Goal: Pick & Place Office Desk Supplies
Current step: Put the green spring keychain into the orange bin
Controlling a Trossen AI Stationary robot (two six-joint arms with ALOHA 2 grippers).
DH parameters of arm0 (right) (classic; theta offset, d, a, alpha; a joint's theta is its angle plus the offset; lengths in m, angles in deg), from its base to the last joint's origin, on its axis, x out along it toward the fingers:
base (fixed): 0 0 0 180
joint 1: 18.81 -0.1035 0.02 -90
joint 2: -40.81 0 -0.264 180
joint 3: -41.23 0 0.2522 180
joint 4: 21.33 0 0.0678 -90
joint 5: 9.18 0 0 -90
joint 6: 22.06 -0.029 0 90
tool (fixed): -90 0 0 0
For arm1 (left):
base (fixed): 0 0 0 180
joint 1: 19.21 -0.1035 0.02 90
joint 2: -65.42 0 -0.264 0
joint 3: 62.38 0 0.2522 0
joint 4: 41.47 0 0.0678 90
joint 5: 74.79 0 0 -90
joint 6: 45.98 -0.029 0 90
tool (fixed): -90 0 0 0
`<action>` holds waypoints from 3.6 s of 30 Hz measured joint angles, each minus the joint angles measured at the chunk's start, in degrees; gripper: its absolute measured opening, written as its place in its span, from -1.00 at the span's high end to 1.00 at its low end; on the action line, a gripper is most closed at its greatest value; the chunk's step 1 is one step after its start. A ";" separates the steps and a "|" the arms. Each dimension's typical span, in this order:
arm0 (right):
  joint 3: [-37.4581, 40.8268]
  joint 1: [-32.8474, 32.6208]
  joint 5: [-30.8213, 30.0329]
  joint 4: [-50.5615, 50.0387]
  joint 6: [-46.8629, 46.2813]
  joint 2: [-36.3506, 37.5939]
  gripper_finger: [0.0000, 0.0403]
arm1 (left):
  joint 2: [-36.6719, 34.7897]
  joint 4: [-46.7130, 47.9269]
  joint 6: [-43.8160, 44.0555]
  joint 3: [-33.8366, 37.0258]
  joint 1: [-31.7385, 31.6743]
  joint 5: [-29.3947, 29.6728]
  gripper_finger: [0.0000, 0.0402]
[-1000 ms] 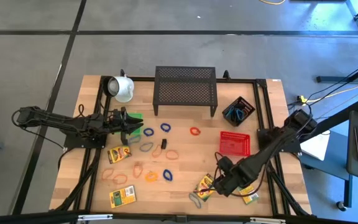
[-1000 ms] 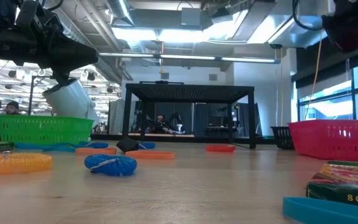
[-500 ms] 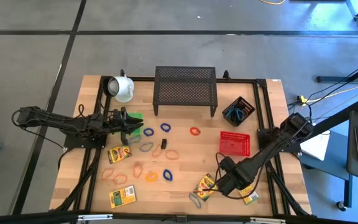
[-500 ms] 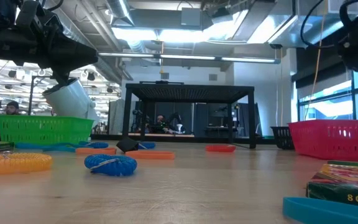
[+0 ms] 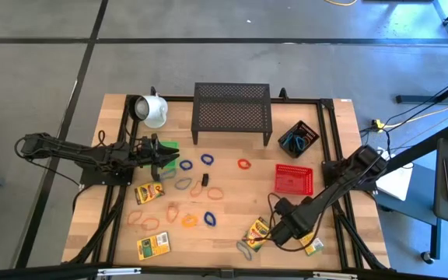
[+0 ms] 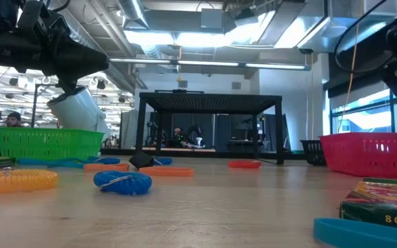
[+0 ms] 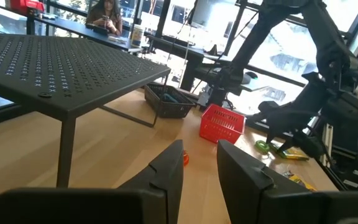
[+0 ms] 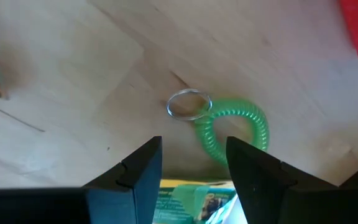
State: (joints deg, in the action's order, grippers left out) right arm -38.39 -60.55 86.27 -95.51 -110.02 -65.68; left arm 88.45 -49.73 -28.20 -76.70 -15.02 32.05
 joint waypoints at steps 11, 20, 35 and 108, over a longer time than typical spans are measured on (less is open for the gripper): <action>2.81 0.00 1.05 0.01 2.91 -0.63 0.11 | -0.01 0.00 -0.02 0.00 0.02 0.00 0.55; 5.73 0.21 1.63 3.39 6.56 -0.07 0.11 | -0.02 0.00 0.00 0.00 0.02 0.00 0.55; 6.12 1.95 5.00 6.47 10.64 -0.16 0.55 | -0.02 0.00 0.00 0.00 0.00 0.00 0.55; -18.45 5.56 -41.05 -26.14 1.42 13.77 0.89 | -0.02 0.00 -0.02 -0.02 0.02 0.00 0.55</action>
State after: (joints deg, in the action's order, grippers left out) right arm -56.85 -54.99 45.23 -121.66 -108.60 -51.91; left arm 88.43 -49.73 -28.22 -76.72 -15.00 32.05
